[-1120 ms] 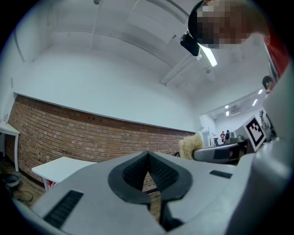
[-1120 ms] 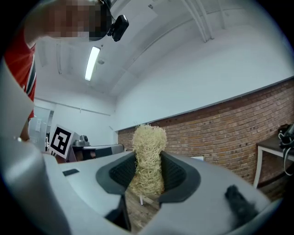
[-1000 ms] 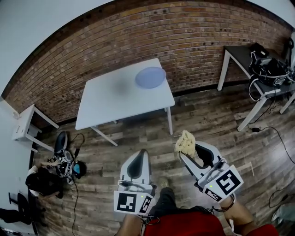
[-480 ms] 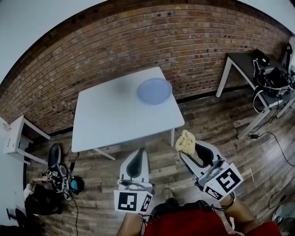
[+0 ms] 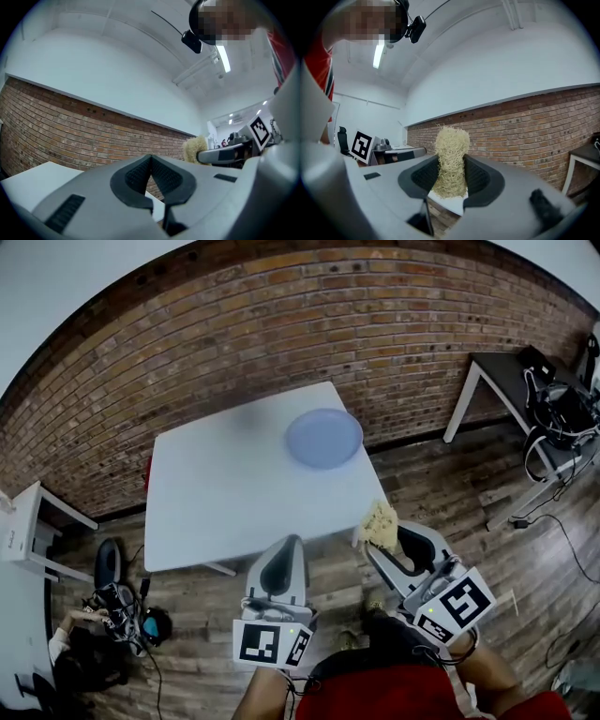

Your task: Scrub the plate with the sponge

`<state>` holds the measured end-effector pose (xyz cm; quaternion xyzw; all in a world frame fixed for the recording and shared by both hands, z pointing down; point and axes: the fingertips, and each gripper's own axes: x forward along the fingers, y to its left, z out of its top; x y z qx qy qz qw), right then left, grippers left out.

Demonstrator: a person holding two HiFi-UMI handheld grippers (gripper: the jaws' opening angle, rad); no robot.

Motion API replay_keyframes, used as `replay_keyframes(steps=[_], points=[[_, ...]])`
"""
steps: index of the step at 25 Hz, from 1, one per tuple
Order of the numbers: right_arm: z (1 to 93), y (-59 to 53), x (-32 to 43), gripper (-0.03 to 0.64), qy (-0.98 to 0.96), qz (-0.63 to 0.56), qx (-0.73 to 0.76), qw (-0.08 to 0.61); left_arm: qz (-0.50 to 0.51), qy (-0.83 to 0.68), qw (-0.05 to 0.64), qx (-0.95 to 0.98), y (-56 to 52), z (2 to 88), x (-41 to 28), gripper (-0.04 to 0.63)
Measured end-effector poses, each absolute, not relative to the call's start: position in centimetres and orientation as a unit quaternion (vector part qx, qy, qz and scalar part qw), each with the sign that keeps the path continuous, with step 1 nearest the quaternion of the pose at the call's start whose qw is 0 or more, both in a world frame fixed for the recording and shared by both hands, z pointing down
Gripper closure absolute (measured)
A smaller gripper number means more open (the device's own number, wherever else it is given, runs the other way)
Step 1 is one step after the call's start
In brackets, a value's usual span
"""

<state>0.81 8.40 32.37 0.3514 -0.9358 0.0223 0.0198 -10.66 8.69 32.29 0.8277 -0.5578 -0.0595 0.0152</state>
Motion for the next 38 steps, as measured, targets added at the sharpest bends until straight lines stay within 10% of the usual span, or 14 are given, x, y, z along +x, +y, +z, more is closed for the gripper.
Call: replay_keyframes(steps=[38], points=[[39.9, -28.1, -5.2, 0.456, -0.937, 0.115, 0.318, 0.085, 0.004, -0.598, 0.031, 0.801, -26.1, 39.2, -14.0, 0.583]])
